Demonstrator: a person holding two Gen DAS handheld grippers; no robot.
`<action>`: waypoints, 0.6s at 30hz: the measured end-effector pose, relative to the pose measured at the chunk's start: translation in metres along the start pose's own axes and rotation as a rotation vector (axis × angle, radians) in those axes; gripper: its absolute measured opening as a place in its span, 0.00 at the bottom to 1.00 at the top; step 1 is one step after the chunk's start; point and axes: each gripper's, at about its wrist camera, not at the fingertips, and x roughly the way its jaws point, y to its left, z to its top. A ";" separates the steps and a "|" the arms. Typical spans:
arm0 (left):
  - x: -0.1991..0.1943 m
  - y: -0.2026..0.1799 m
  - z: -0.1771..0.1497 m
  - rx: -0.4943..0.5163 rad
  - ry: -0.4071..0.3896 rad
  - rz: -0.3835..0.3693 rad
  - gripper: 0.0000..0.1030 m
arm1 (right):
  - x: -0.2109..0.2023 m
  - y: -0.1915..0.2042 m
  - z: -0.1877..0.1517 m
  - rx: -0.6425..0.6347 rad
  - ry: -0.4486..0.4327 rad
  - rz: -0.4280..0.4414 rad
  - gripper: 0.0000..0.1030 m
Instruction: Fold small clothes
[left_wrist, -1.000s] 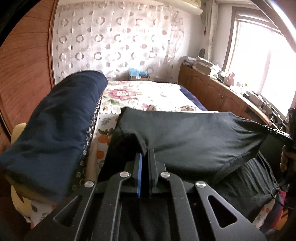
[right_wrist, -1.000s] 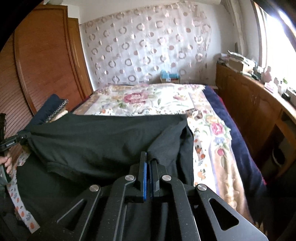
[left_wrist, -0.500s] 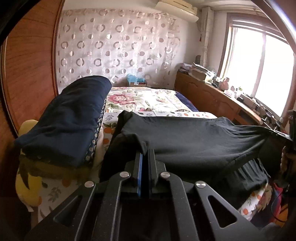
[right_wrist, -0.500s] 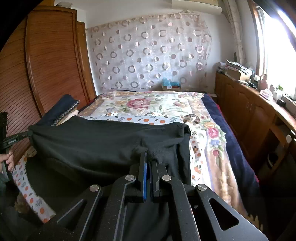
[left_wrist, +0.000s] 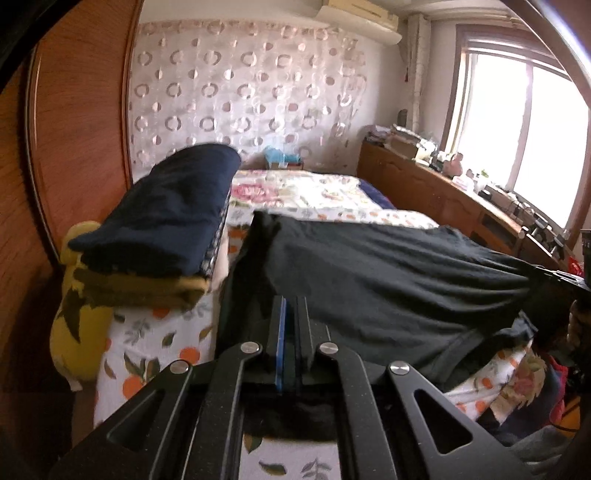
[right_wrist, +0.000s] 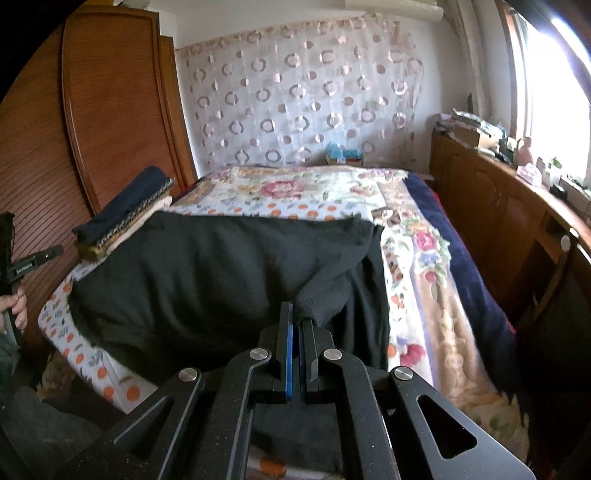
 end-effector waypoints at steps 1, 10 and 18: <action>0.005 0.002 -0.005 -0.004 0.020 0.005 0.04 | 0.005 0.000 -0.002 -0.002 0.023 -0.001 0.02; 0.024 0.007 -0.029 -0.002 0.120 0.033 0.05 | 0.035 -0.023 0.000 -0.002 0.120 -0.080 0.07; 0.030 0.009 -0.038 0.005 0.144 0.039 0.63 | 0.046 -0.016 0.012 -0.056 0.139 -0.132 0.23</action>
